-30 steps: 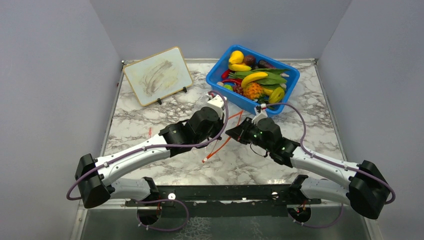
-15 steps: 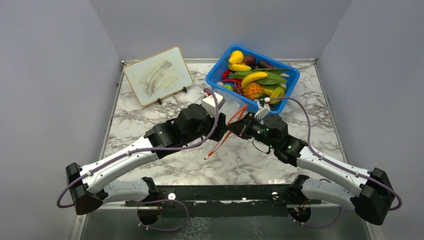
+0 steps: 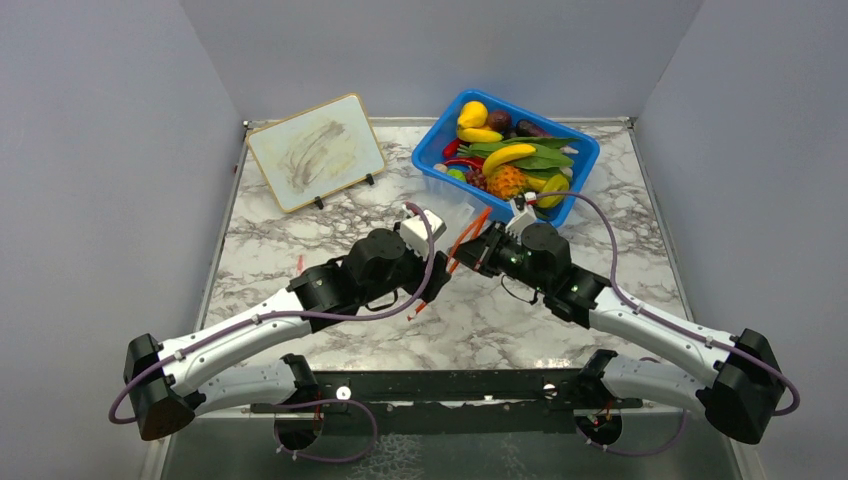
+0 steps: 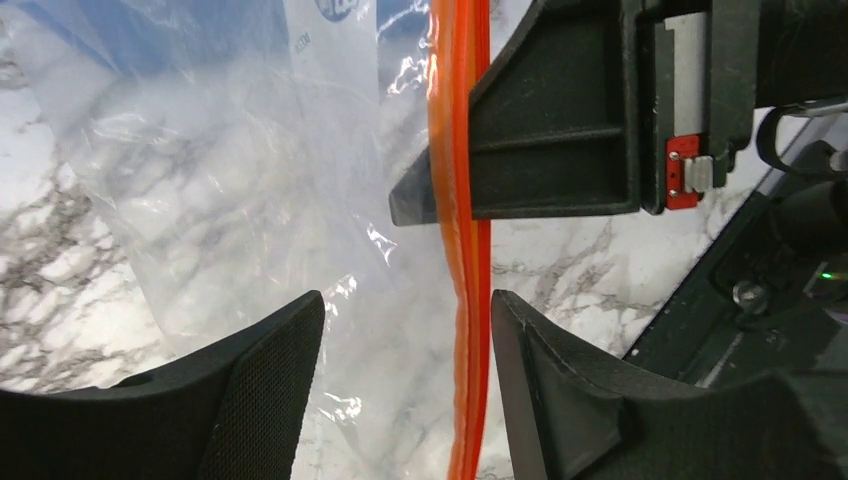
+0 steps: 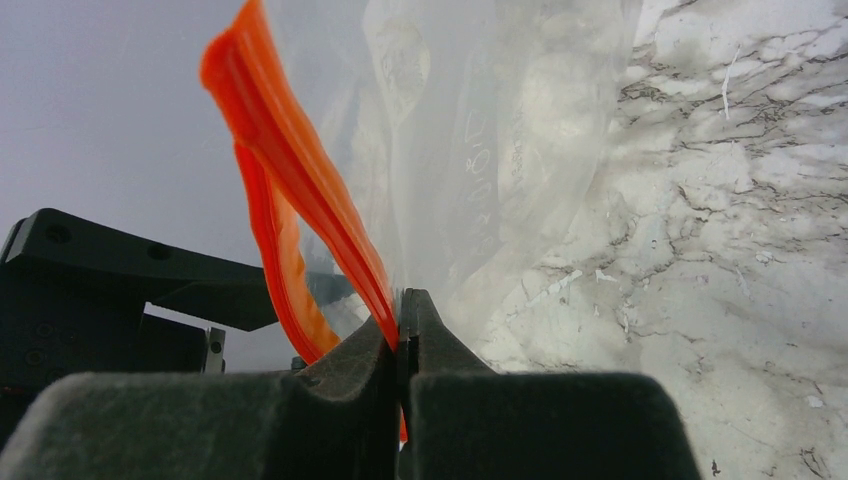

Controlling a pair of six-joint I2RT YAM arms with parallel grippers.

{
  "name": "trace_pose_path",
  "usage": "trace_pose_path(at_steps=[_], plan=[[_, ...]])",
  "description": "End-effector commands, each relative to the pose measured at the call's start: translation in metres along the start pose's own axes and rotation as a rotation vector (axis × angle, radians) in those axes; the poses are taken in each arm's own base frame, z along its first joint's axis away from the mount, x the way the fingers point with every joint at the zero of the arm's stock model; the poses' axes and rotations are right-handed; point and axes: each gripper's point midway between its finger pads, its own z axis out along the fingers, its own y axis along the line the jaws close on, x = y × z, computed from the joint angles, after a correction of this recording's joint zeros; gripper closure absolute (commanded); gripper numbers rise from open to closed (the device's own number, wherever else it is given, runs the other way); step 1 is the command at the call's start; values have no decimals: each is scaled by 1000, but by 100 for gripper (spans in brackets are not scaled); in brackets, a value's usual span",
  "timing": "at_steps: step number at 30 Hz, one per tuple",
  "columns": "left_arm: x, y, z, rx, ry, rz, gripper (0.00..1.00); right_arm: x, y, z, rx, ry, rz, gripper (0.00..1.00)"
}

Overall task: Place the food in the zip-top bag and seal the zipper
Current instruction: Open the zipper of the food storage bag.

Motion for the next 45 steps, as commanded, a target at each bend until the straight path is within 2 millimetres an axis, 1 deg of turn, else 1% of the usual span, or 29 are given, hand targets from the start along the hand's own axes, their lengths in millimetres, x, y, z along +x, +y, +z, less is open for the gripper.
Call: trace_pose_path(at_steps=[1, 3, 4, 5, 8, 10, 13, 17, 19, 25, 28, 32, 34, 36, 38, 41, 43, 45], plan=[[-7, 17, 9, -82, -37, 77, 38, -4, 20, 0, -46, 13, 2, 99], [-3, 19, 14, -94, -17, 101, 43, -2, 17, 0, -40, 17, 1, 99], [-2, 20, 16, -96, -10, 109, 48, -1, 16, -1, -39, 18, 0, 99], [-3, 20, 17, -97, -8, 112, 57, 0, 14, 0, -36, 21, -7, 99], [-9, 23, 14, -116, -29, 105, 88, 5, 5, 2, -13, 42, -67, 99], [-13, 26, 8, -132, -51, 105, 100, 8, -3, 2, 12, 53, -94, 99], [-25, 38, -9, -196, -97, 94, 100, 14, -15, 2, 32, 68, -124, 99], [-35, 52, -31, -270, -136, 71, 100, 24, -33, 4, 64, 90, -160, 99], [-36, 56, -40, -291, -152, 66, 100, 30, -43, 6, 78, 105, -175, 99], [-31, 73, -59, -377, -162, 43, 100, 53, -77, 16, 155, 184, -191, 99], [-23, 71, -58, -359, -149, 41, 100, 62, -87, 20, 172, 218, -192, 99], [-1, 64, -40, -313, -87, 31, 100, 67, -87, 24, 168, 245, -197, 99], [12, 60, -30, -296, -51, 15, 100, 65, -83, 25, 159, 247, -210, 94], [21, 56, -21, -278, -21, 1, 100, 61, -79, 23, 151, 238, -222, 82], [26, 52, -15, -264, -1, -6, 100, 55, -73, 21, 146, 223, -238, 72], [28, 51, -10, -258, 3, -6, 100, 45, -61, 15, 128, 200, -267, 57], [29, 51, -8, -256, -1, -11, 100, 36, -48, 11, 95, 182, -306, 47], [28, 50, -8, -256, -10, -24, 100, 27, -34, 6, 52, 164, -368, 40]])
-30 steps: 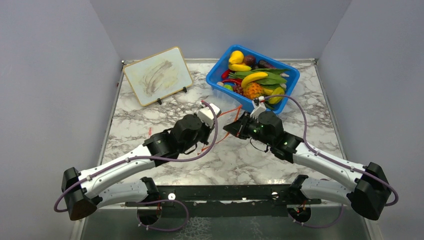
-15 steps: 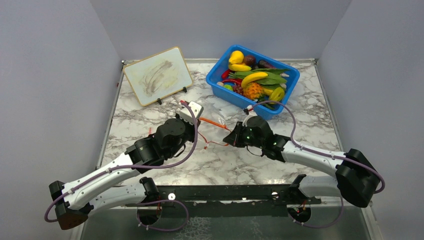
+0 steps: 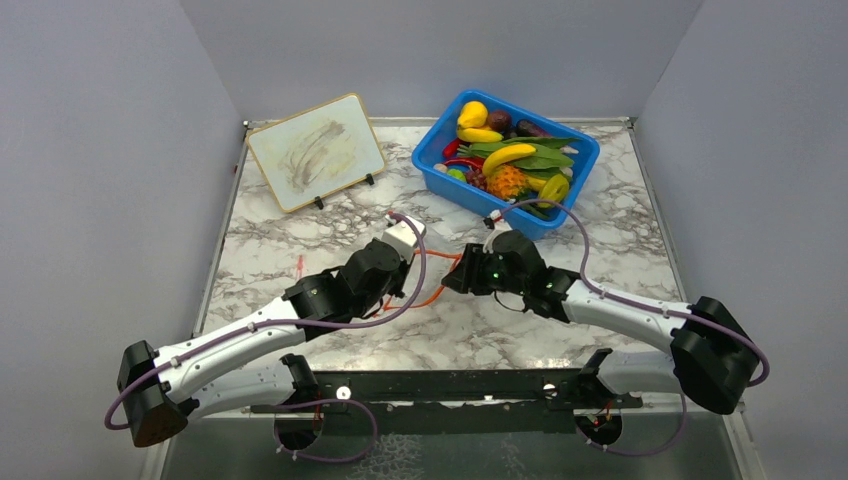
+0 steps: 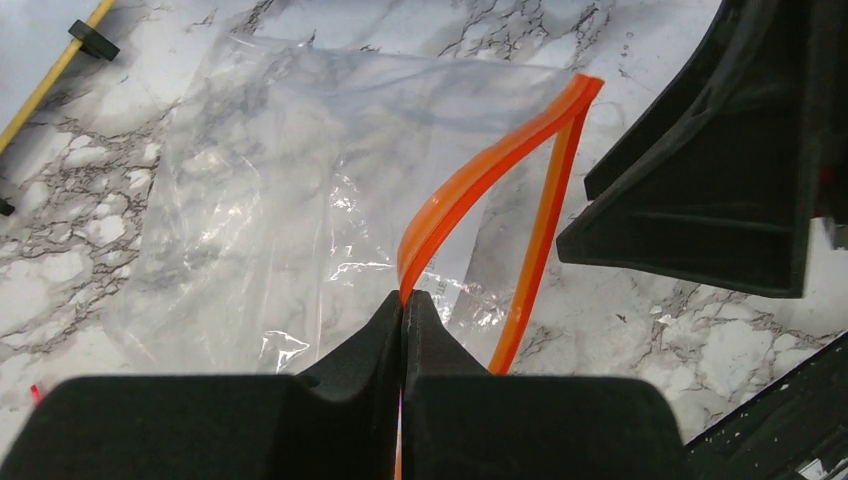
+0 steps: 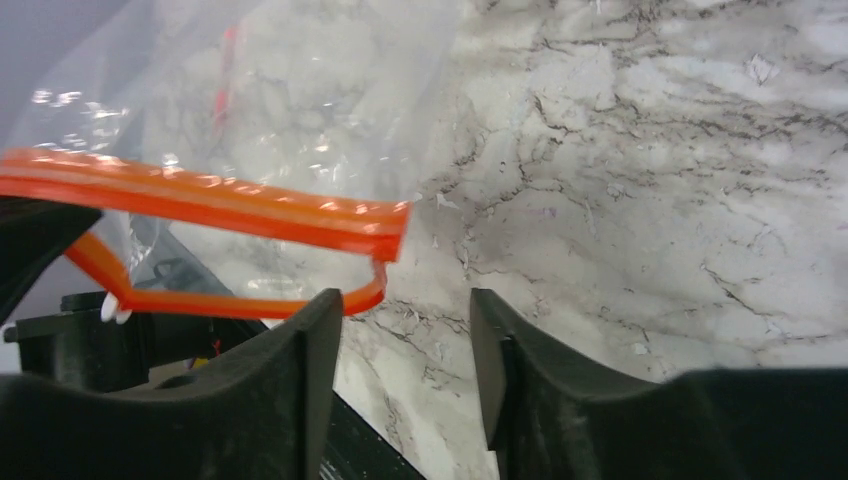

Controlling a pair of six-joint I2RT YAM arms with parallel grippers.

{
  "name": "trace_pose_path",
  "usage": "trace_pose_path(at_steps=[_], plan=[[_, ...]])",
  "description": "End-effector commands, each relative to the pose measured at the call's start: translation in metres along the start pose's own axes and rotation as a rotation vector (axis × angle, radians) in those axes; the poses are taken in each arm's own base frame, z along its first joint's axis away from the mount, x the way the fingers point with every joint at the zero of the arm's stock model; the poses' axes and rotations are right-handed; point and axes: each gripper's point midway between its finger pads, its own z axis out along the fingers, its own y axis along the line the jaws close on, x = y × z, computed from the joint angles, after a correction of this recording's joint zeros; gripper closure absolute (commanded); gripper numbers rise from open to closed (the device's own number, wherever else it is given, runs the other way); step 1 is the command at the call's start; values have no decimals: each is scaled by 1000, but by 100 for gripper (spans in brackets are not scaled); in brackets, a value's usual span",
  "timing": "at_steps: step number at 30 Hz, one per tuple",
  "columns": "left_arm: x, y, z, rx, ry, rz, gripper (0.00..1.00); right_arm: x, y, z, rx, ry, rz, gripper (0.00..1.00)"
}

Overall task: Place the food in the zip-top bag and seal the zipper
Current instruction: Open the zipper of the food storage bag, then pick up the fake fruit from the bin.

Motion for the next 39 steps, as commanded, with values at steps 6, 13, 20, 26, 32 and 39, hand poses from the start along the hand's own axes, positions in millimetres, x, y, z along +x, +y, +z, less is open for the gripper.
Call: trace_pose_path(at_steps=[6, 13, 20, 26, 32, 39], plan=[[-3, -11, 5, 42, -40, -86, 100, -71, 48, -50, -67, -180, -292, 37], [6, -14, 11, 62, -28, -112, 100, -122, 44, -64, 105, -286, -377, 39], [14, -21, 13, 111, -10, -106, 100, -160, 13, -47, 248, -291, -428, 39], [20, -30, 9, 171, 28, -85, 100, -206, -46, -41, 445, -292, -460, 37], [19, -34, 5, 202, 50, -51, 100, -237, -101, -35, 544, -231, -498, 24], [16, -40, 4, 238, 92, 7, 100, -253, -143, -9, 569, -129, -563, 18]])
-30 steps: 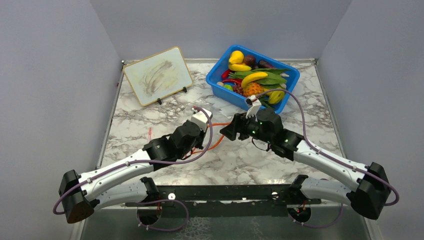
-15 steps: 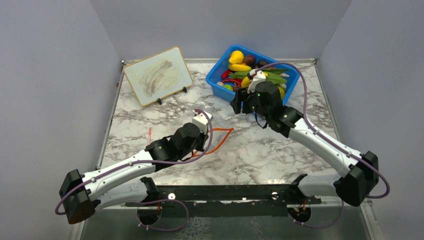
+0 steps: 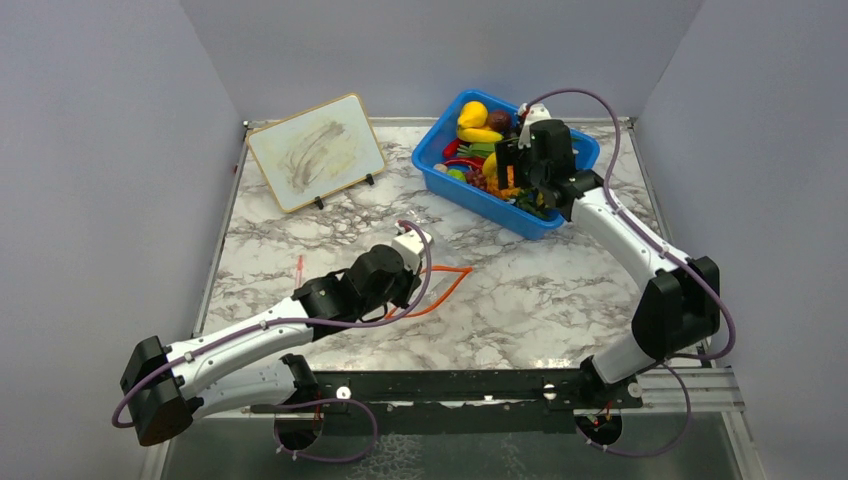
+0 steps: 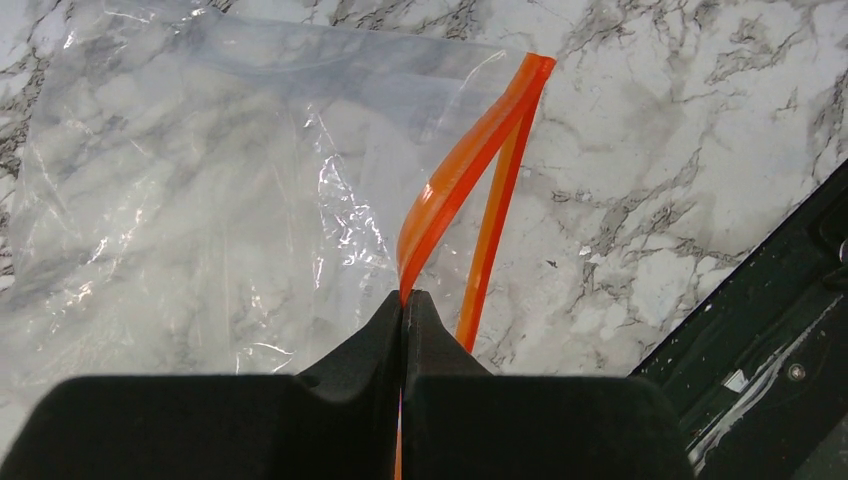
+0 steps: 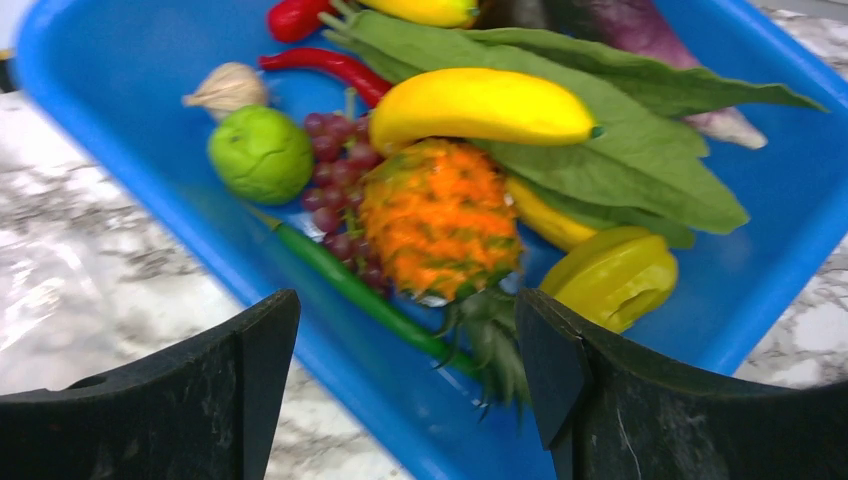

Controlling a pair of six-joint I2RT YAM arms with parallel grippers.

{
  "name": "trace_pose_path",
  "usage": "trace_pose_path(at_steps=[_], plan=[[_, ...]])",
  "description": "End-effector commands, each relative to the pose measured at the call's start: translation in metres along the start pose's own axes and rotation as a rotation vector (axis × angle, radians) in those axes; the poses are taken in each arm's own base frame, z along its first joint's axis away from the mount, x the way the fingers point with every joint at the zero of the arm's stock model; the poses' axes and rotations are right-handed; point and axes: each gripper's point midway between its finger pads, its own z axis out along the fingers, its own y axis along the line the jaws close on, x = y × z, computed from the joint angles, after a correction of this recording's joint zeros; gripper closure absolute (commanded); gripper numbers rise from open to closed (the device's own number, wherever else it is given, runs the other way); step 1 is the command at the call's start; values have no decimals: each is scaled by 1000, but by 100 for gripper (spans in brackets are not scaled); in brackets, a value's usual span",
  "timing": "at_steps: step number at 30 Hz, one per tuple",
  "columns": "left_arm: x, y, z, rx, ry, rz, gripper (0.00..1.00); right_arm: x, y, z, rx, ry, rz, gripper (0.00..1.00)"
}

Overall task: Place the food in the zip-top bag and seal the zipper
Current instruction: Pick up the fake fruit from the bin.

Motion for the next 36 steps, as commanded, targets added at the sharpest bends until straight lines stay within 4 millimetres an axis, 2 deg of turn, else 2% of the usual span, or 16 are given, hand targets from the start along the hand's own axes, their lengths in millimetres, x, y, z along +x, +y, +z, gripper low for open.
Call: trace_pose_path(at_steps=[1, 7, 13, 17, 23, 29, 36], plan=[[-14, -9, -5, 51, 4, 54, 100, 5, -4, 26, -43, 50, -119, 18], [-17, -7, -7, 57, 14, 141, 100, 17, -6, 49, -58, 106, -216, 16], [-10, -7, -7, 64, 25, 148, 100, 46, -12, 68, -63, 199, -274, 15], [-14, -5, -10, 55, 9, 149, 100, 52, -17, 80, -57, 198, -287, 13], [-14, -2, -12, 43, -2, 149, 100, 67, -12, 97, -93, 224, -325, 10], [-16, 0, -16, 35, -19, 145, 100, 83, -12, 106, -120, 253, -337, 10], [-17, 1, -17, 35, -24, 144, 100, 98, -6, 109, -168, 292, -327, 16]])
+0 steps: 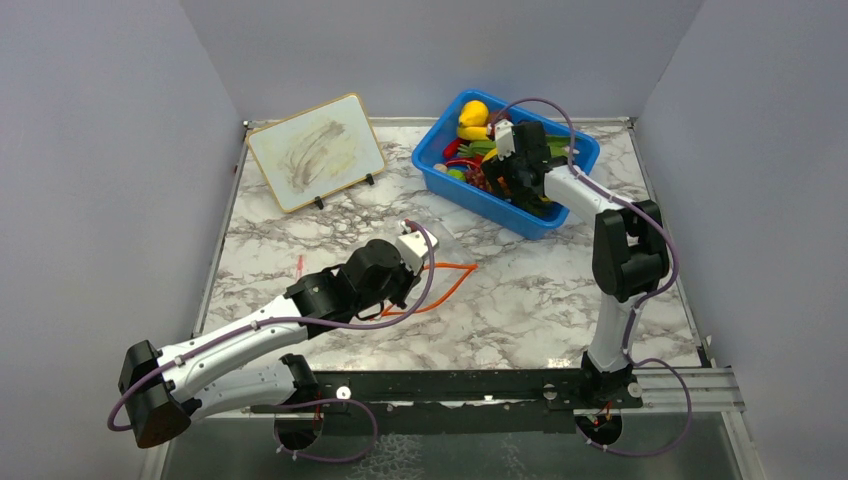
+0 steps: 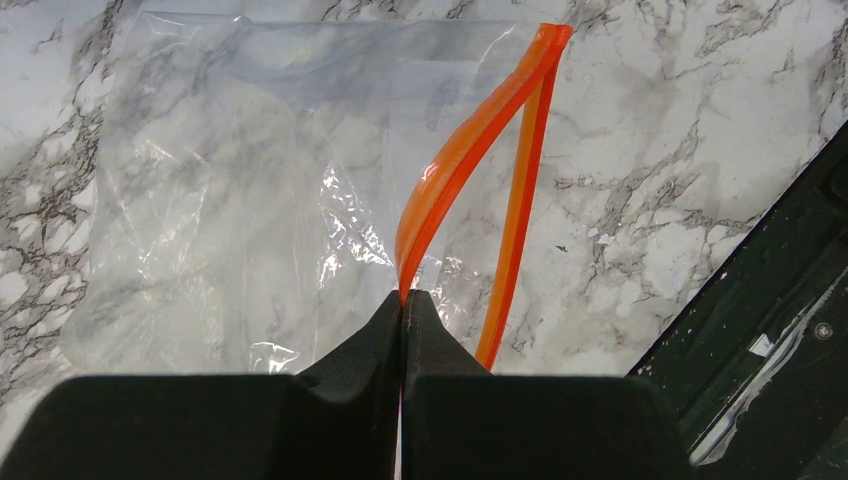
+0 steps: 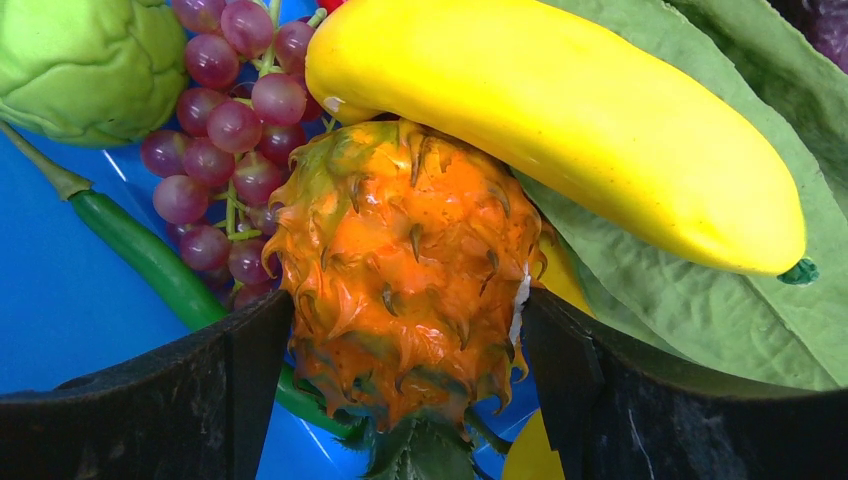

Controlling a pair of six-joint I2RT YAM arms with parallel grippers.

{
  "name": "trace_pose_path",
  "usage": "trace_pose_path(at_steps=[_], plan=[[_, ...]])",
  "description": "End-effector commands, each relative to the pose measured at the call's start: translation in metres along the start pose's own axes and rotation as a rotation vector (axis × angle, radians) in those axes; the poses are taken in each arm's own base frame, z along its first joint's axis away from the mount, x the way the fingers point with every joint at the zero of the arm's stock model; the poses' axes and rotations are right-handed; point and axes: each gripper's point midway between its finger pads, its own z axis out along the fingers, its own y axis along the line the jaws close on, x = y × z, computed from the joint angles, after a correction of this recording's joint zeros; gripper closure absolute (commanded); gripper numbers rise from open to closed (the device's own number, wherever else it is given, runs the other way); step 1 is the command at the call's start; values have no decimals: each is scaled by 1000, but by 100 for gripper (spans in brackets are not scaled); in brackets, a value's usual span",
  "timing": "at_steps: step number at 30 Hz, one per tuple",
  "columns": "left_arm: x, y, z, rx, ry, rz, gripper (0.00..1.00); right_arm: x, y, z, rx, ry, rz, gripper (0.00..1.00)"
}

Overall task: Place the food in the zip-top bag and seal the zipper
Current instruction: Pick up the fake fruit from the bin.

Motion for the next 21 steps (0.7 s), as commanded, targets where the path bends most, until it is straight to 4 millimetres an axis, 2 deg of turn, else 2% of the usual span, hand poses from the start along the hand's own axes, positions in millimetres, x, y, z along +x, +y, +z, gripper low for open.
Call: trace_pose_path(at_steps=[1, 5, 12, 21], plan=[[-2, 3, -4, -8, -16, 6, 100, 24, 15, 15, -80, 67, -14, 18], [-3, 4, -4, -13, -19, 7, 100, 22, 20, 11, -111, 62, -21, 26], [-1, 4, -2, -13, -10, 10, 100, -3, 10, -16, -82, 24, 17, 47], [-2, 6, -3, -28, -15, 7, 100, -19, 5, -53, -70, -3, 71, 53]])
